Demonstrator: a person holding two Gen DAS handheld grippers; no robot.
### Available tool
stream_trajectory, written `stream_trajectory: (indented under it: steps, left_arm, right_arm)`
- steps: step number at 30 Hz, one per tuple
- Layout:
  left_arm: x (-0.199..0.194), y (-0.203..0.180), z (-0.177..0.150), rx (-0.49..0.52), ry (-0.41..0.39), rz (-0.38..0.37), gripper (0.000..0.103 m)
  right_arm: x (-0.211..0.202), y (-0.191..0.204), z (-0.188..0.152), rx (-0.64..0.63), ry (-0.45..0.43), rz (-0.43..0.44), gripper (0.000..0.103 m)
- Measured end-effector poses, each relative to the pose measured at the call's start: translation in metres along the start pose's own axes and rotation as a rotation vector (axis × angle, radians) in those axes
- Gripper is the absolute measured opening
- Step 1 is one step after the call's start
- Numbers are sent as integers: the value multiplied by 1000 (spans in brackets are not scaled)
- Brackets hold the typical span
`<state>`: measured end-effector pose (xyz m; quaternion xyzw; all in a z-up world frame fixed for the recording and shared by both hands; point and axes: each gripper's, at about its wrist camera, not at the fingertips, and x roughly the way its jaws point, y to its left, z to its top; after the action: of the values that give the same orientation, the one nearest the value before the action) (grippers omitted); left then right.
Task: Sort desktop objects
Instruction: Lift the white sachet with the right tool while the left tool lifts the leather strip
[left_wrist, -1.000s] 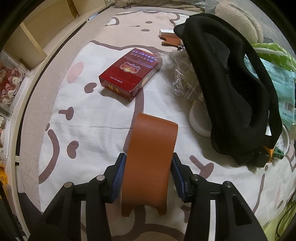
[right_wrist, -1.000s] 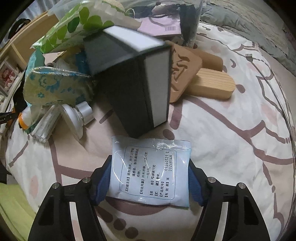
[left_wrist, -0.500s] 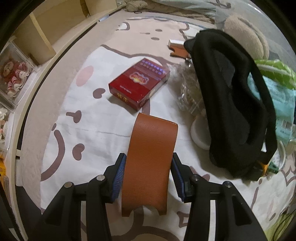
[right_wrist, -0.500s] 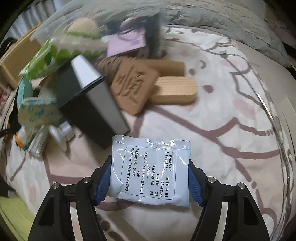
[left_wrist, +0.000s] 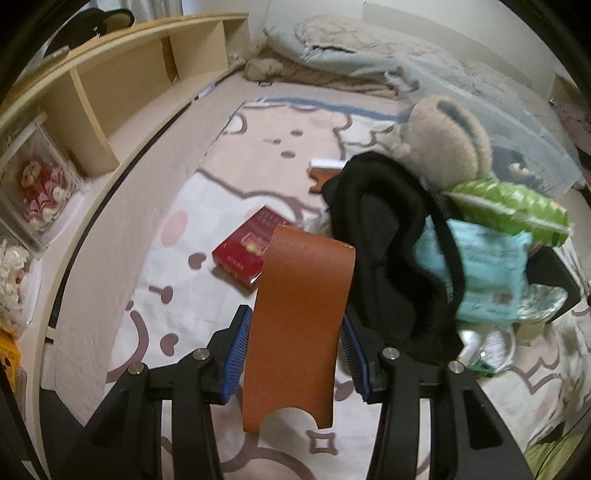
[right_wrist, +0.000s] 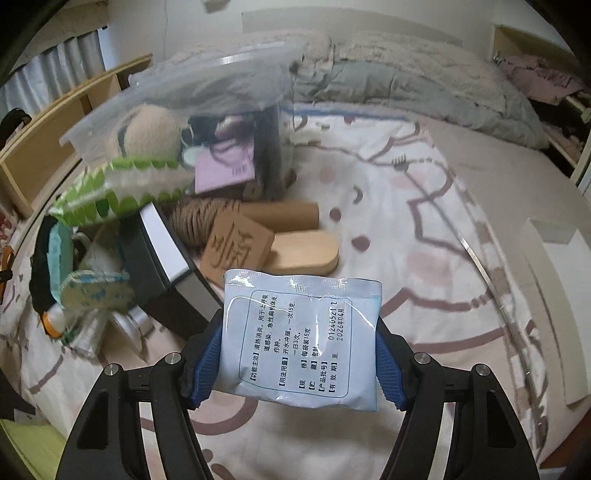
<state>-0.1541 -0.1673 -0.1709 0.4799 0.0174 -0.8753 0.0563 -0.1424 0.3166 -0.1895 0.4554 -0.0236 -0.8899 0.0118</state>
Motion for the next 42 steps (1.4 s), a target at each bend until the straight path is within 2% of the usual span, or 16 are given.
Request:
stream_trajectory:
  steps: [10, 24, 34, 39, 42]
  left_arm:
    - [-54, -34, 31, 44, -114, -20, 48]
    - [-146, -96, 79, 99, -276, -104, 48]
    - [-191, -139, 106, 107, -343, -194, 48]
    - [-203, -164, 121, 114, -365, -215, 48]
    - [-203, -177, 127, 112, -375, -232, 48]
  right_arm:
    - [-49, 1, 38, 1, -118, -8, 72]
    - [-129, 41, 92, -38, -271, 23, 72]
    - [-175, 70, 134, 16, -366, 122, 72]
    - [-186, 79, 151, 66, -421, 166, 72]
    - [-180, 77, 158, 140, -426, 210, 72]
